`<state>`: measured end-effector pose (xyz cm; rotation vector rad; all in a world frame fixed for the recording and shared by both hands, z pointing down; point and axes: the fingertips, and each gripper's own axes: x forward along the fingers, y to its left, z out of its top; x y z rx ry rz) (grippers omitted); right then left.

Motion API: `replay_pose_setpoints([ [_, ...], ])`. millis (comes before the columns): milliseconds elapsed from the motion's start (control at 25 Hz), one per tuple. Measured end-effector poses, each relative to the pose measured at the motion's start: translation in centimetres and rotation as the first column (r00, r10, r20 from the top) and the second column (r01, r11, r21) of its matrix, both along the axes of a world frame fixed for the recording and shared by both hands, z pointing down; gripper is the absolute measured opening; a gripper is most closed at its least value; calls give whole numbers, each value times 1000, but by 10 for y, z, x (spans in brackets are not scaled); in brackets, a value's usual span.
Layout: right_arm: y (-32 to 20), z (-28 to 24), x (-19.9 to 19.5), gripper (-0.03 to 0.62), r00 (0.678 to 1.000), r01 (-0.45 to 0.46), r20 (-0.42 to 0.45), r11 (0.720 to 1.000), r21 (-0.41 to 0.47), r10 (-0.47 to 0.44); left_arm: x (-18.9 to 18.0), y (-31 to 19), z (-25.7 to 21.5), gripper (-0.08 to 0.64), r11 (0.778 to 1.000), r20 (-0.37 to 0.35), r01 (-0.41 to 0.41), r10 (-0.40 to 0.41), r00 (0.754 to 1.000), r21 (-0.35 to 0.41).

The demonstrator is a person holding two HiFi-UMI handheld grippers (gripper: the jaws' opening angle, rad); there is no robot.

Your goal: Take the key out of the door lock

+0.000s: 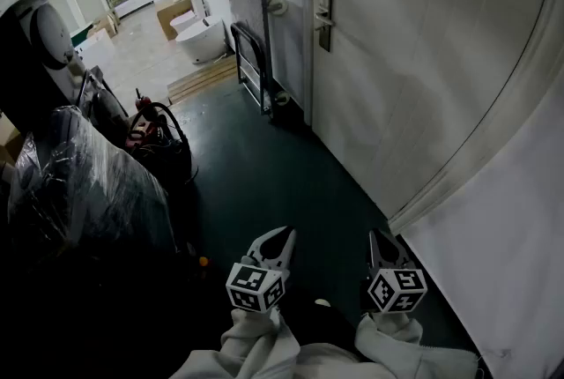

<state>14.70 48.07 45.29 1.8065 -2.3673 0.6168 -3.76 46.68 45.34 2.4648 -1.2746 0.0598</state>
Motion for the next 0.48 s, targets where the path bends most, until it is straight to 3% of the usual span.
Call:
replay_pose_setpoints([
  [480,-10,-7,-6,51,999,38,-15,999,20,-37,2,-5,-4,20,1000,-4,17,-17,1000,5],
])
